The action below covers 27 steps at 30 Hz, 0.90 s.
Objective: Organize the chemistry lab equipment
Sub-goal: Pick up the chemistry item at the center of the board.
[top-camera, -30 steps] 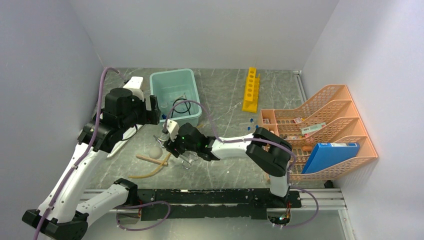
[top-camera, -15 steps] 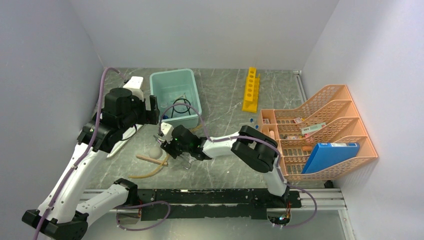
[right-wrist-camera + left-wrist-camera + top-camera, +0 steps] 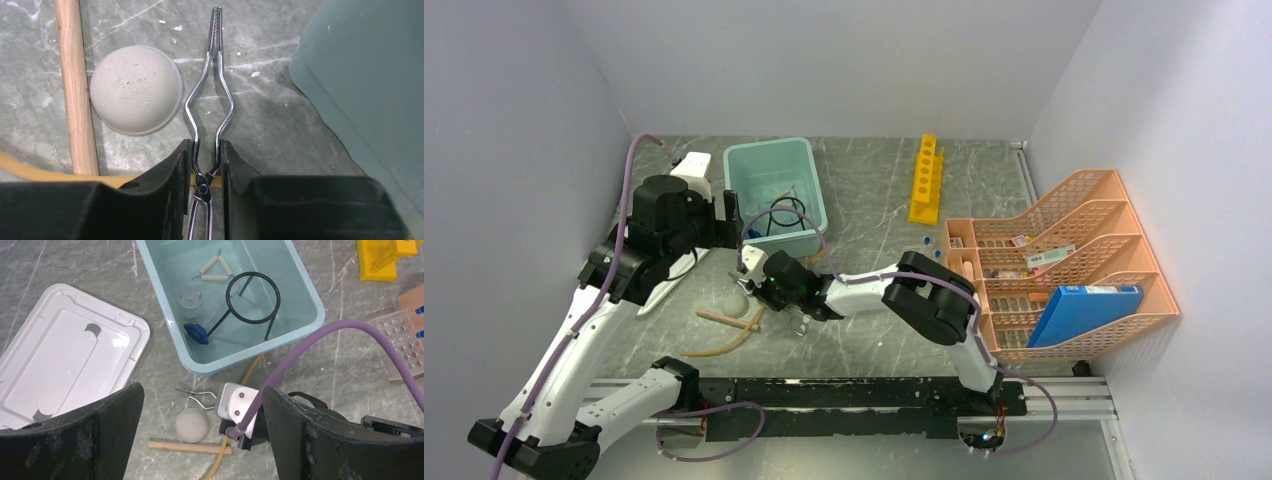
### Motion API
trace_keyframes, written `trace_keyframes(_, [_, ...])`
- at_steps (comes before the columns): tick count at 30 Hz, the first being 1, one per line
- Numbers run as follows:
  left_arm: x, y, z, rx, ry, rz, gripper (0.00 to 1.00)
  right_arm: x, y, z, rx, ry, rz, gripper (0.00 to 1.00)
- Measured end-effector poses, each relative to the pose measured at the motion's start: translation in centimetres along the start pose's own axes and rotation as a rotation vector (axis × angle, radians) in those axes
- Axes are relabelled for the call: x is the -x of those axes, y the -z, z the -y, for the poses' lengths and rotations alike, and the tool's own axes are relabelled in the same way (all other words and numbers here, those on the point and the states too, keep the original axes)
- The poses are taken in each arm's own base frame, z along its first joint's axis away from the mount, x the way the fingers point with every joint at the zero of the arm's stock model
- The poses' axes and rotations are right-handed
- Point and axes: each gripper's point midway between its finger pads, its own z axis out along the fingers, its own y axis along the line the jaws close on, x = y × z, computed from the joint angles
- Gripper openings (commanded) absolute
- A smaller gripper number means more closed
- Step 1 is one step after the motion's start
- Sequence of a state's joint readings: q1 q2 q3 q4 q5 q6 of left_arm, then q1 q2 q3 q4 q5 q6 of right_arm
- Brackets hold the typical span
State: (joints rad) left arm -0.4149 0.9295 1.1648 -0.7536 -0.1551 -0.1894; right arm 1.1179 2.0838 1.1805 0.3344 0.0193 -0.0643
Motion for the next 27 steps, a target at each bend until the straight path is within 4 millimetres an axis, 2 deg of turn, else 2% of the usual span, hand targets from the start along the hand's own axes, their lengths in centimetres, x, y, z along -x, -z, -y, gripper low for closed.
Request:
trace_keyframes(4, [0.0, 0.0, 0.0, 0.001, 0.000, 0.001, 0.93, 0.1, -0.1, 0.0, -0.001, 0.004, 0.001, 0.00])
trace_keyframes(10, [0.0, 0.0, -0.1, 0.004, 0.000, 0.001, 0.93, 0.0, 0.0, 0.1, -0.012, 0.006, 0.003, 0.00])
trace_keyframes(14, [0.2, 0.1, -0.1, 0.003, 0.001, 0.006, 0.93, -0.2, 0.8, 0.2, -0.021, 0.006, 0.001, 0.00])
trace_keyframes(21, [0.8, 0.4, 0.0, -0.001, 0.005, 0.021, 0.93, -0.7, 3.1, 0.5, -0.040, -0.007, -0.009, 0.00])
trace_keyframes(27, [0.9, 0.4, 0.0, -0.001, 0.005, 0.021, 0.93, 0.2, 5.7, 0.7, -0.055, -0.040, 0.029, 0.00])
